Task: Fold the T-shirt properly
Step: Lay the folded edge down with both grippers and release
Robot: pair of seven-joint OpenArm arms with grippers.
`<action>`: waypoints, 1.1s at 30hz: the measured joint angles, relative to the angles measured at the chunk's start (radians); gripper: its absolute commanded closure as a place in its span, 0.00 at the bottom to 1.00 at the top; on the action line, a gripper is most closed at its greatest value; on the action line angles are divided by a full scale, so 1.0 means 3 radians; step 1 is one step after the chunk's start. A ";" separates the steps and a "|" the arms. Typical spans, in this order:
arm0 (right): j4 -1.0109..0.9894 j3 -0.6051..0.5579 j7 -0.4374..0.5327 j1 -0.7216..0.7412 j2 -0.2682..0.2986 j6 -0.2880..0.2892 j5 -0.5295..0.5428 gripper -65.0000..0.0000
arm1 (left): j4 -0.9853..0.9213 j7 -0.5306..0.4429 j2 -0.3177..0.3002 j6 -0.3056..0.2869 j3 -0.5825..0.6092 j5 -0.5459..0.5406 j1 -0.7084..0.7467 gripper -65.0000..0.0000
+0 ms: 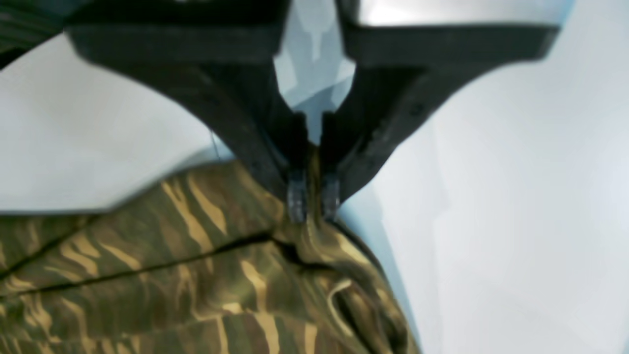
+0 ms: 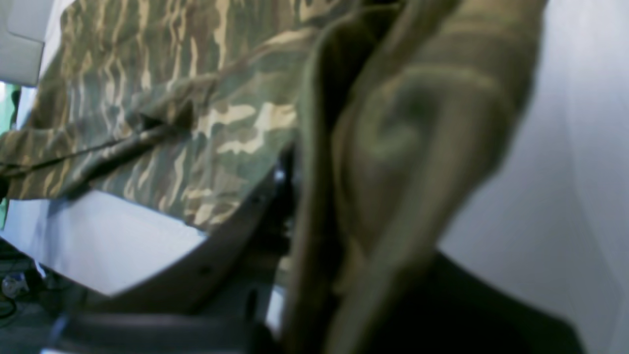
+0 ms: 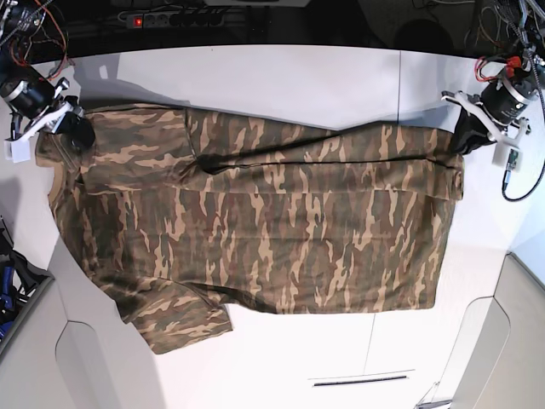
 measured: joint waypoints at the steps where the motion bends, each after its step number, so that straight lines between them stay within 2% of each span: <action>1: 0.0018 0.0000 -0.0003 -0.0053 0.0000 0.0003 0.0001 1.00 | 0.0032 0.0000 0.0000 0.0000 -0.0008 0.0000 0.0056 1.00; 7: 0.0038 0.0000 -0.0014 -0.0203 0.0000 0.0008 0.0000 1.00 | 0.0153 0.0000 -0.0003 0.0000 -0.0011 0.0000 0.0319 1.00; 12: 0.0043 0.0000 -0.0257 -0.0276 0.0001 0.0008 0.0011 1.00 | 0.0266 0.0027 0.0010 0.0001 -0.0014 -0.0003 0.0529 1.00; 15: 0.0042 -0.0003 -0.0271 -0.0351 0.0041 0.0009 0.0025 1.00 | 0.0343 0.0064 0.0027 0.0000 -0.0031 -0.0003 0.0643 1.00; 20: 0.0043 -0.0003 -0.0282 -0.0483 0.0170 0.0011 0.0112 1.00 | 0.0412 0.0083 0.0188 -0.0001 -0.0216 -0.0005 0.0711 1.00; 23: 0.0043 0.0006 -0.0284 -0.0537 0.0235 0.0011 0.0122 1.00 | 0.0412 0.0100 0.0277 -0.0136 -0.0317 -0.0005 0.0711 1.00; 27: 0.0043 0.0014 -0.0276 -0.0546 0.0291 0.0010 0.0123 1.00 | 0.0412 0.0136 0.0342 -0.0165 -0.0360 -0.0252 0.0712 1.00; 31: 0.0043 0.0014 -0.0253 -0.0546 0.0306 0.0010 0.0122 1.00 | 0.0413 0.0305 0.0343 -0.0175 -0.0360 -0.0412 0.0712 1.00; 33: 0.0043 0.0014 -0.0254 -0.0546 0.0306 0.0010 0.0122 1.00 | 0.0413 0.0314 0.0342 -0.0175 -0.0360 -0.0412 0.0712 0.87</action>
